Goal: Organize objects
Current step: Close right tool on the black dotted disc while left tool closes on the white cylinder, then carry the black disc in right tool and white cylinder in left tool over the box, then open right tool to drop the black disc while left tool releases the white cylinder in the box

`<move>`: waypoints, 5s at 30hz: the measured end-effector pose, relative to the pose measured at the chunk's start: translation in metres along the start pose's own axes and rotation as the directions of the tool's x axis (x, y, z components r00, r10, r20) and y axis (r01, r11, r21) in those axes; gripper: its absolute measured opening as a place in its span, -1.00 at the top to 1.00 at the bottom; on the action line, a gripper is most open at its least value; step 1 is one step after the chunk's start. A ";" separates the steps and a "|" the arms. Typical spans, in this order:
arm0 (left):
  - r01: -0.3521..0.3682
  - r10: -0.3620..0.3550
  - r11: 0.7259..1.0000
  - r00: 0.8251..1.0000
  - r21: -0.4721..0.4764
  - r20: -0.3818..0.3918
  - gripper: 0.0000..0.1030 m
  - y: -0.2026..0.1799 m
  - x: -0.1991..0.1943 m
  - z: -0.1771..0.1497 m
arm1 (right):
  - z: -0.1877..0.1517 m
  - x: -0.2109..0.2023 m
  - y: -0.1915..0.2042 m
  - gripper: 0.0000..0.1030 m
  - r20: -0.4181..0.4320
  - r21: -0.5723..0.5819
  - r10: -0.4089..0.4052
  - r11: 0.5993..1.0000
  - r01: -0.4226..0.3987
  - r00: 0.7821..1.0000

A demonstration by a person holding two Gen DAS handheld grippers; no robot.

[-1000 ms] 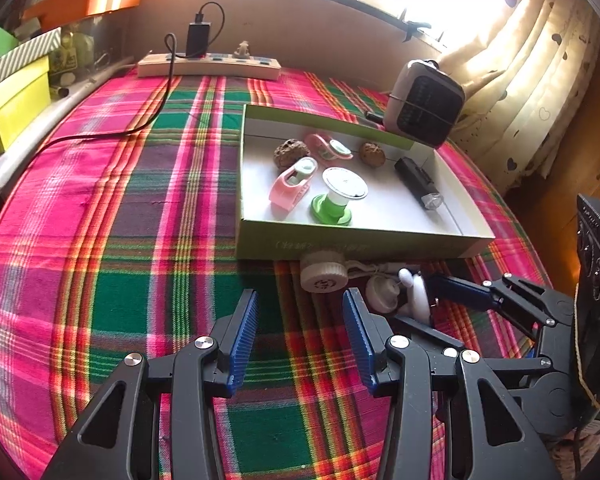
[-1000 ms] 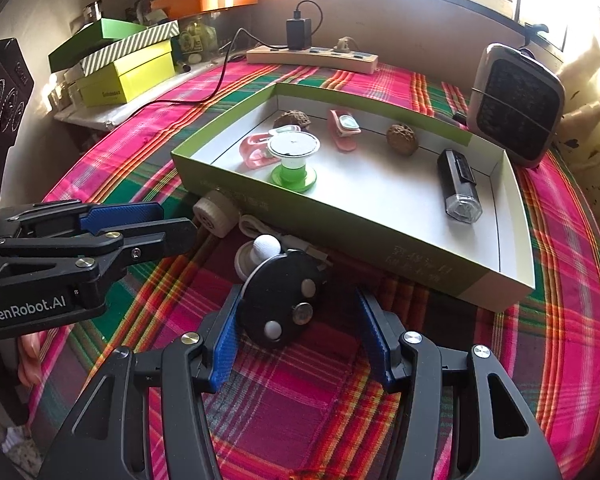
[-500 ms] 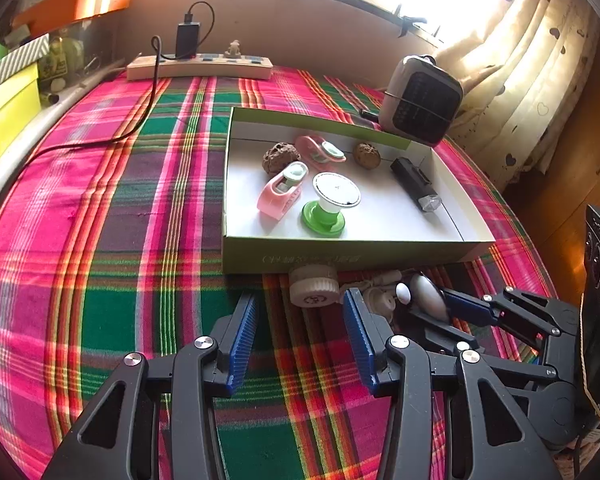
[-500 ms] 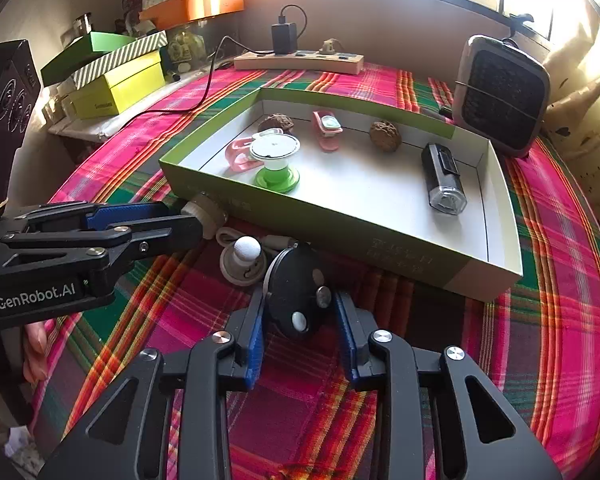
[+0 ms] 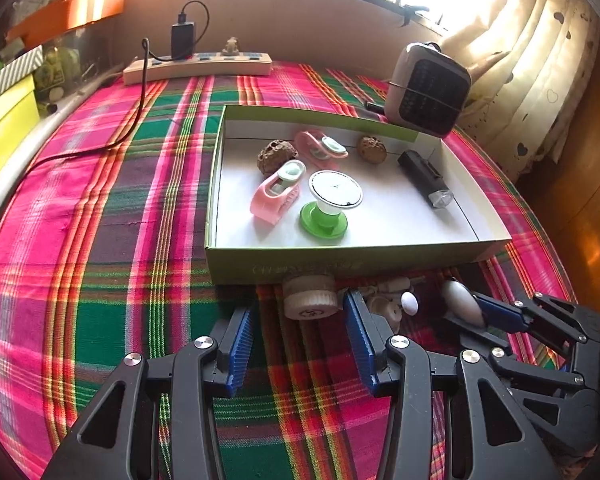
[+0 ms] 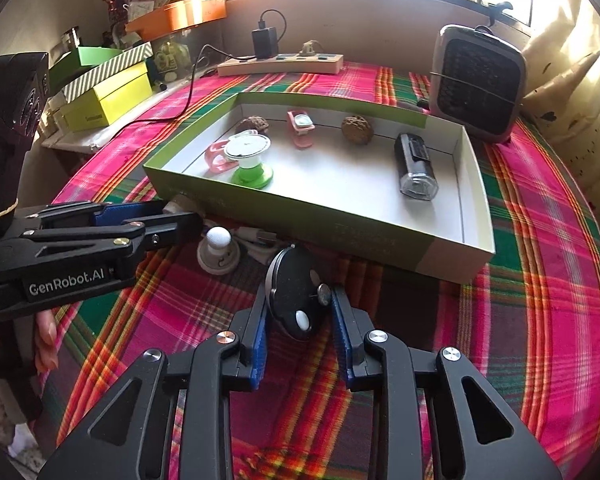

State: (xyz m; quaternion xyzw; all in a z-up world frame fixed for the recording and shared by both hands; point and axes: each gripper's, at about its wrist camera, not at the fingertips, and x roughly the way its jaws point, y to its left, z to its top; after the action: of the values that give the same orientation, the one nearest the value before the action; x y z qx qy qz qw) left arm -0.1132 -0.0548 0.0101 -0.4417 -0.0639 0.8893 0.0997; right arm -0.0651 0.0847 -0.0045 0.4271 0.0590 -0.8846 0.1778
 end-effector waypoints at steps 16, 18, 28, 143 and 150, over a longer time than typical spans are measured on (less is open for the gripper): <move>-0.011 0.011 1.000 1.000 -0.021 0.010 0.20 0.001 0.002 0.003 | -0.002 -0.002 -0.010 0.43 0.000 0.025 0.004 1.000 -0.004 1.000; -0.014 0.014 1.000 1.000 -0.023 0.010 0.24 0.002 0.002 0.003 | -0.002 -0.002 -0.010 0.43 0.000 0.025 0.004 1.000 -0.004 1.000; -0.038 0.038 0.999 0.999 -0.026 0.014 0.51 0.006 0.001 0.003 | -0.002 -0.001 -0.010 0.43 0.000 0.025 0.004 1.000 -0.004 1.000; 0.060 -0.044 0.980 0.995 0.188 -0.088 0.50 -0.081 0.090 0.096 | 0.064 0.030 -0.066 0.44 -0.080 -0.023 -0.012 1.000 0.010 0.997; 0.058 -0.042 0.979 0.995 0.195 -0.088 0.48 -0.082 0.089 0.096 | 0.065 0.031 -0.067 0.44 -0.086 -0.018 -0.013 1.000 0.012 0.996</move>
State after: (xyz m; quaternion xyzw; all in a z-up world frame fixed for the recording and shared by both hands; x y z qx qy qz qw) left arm -0.2324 0.0434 0.0152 -0.4648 0.0177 0.8692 0.1679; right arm -0.1545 0.1221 0.0092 0.4626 0.0771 -0.8660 0.1733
